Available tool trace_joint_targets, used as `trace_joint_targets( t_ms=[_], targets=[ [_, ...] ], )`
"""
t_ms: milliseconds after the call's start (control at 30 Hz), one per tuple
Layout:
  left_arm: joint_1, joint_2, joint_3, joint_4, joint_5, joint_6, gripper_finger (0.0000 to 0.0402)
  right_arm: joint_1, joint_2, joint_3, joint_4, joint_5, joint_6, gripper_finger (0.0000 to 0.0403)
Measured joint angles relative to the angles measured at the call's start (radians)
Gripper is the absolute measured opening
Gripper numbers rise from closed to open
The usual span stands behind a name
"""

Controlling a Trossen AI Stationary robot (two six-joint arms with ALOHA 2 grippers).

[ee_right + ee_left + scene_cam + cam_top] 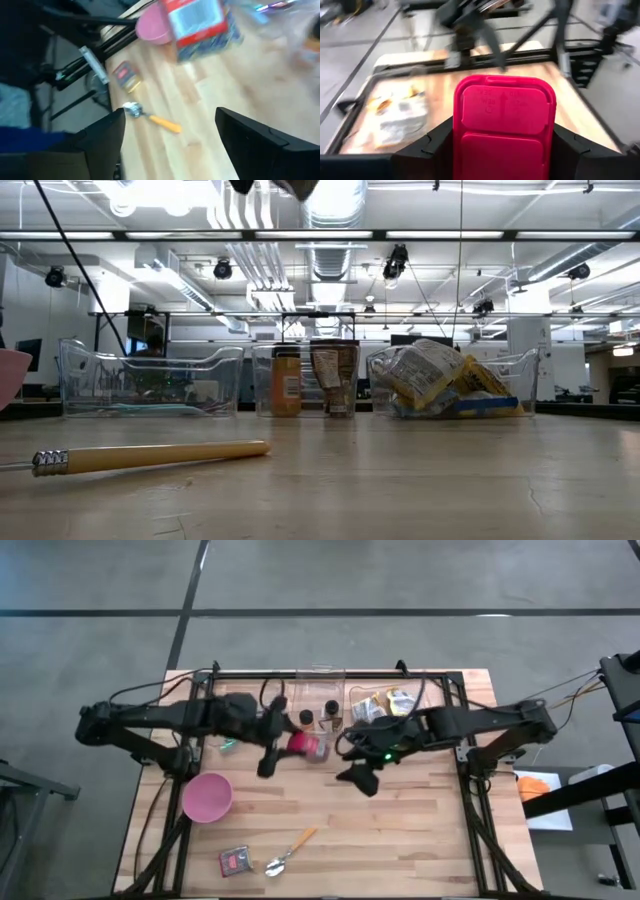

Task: Pick & Place Food Item
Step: Put the right red seasoning can into the middle transparent bin

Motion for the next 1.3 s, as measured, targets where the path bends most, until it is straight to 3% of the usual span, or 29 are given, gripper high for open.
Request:
trace_joint_targets(
  t_ms=[267, 500, 933, 1300],
  targets=[
    [0.194, 0.086, 0.100, -0.078, -0.002, -0.101, 0.0216, 0.001, -0.113, 0.000, -0.113, 0.138, -0.019, 0.0269],
    [0.308, 0.248, 0.235, -0.240, -0.102, -0.146, 0.0216, 0.001, -0.177, 0.000, -0.175, 0.143, -0.046, 0.0241],
    [0.460, 0.520, 0.512, -0.425, -0.122, -0.221, 0.0216, 0.006, -0.259, 0.000, -0.349, 0.169, -0.032, 0.0228],
    [0.556, 0.599, 0.533, -0.502, -0.128, -0.268, 0.0216, 0.019, -0.271, 0.000, -0.432, 0.170, -0.076, 0.0228]
  ],
)
